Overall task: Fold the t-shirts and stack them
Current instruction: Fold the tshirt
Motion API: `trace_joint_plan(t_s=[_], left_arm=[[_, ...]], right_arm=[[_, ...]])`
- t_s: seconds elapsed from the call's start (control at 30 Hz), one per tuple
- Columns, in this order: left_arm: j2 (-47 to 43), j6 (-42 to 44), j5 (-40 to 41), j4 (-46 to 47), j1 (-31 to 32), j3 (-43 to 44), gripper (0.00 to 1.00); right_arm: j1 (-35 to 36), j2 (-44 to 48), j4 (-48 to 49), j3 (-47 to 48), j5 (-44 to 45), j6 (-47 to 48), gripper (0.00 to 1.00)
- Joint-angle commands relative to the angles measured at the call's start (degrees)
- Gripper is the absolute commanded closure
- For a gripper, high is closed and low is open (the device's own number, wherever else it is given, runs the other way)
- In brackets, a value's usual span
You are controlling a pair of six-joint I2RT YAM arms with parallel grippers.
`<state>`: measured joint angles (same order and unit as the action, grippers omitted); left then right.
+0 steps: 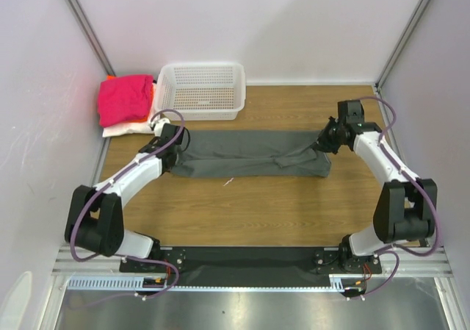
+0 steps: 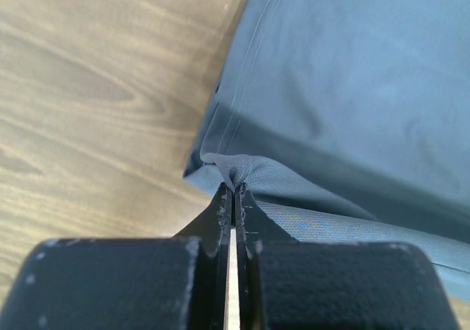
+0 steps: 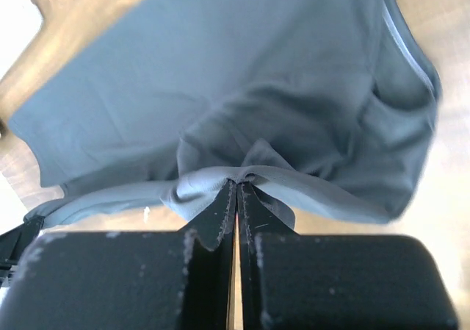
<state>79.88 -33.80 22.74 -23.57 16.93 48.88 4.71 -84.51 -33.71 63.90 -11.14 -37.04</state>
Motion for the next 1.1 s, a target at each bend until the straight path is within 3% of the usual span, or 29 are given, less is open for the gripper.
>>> trace_joint_plan(t_s=[0.0, 0.53, 1.07], left_arm=[[2.73, 2.68, 3.27, 0.46, -0.67, 5.15, 1.0], [14.87, 4.97, 6.44, 1.16, -0.84, 15.71, 1.0], [19.61, 1.55, 8.46, -1.56, -2.34, 19.06, 1.0]], right_arm=[[-0.4, -4.34, 3.56, 4.56, -1.69, 2.75, 1.0], [-1.81, -17.61, 4.36, 14.85, -3.45, 4.78, 1.0], [-2.78, -20.87, 6.38, 15.73, -2.75, 5.31, 1.0]])
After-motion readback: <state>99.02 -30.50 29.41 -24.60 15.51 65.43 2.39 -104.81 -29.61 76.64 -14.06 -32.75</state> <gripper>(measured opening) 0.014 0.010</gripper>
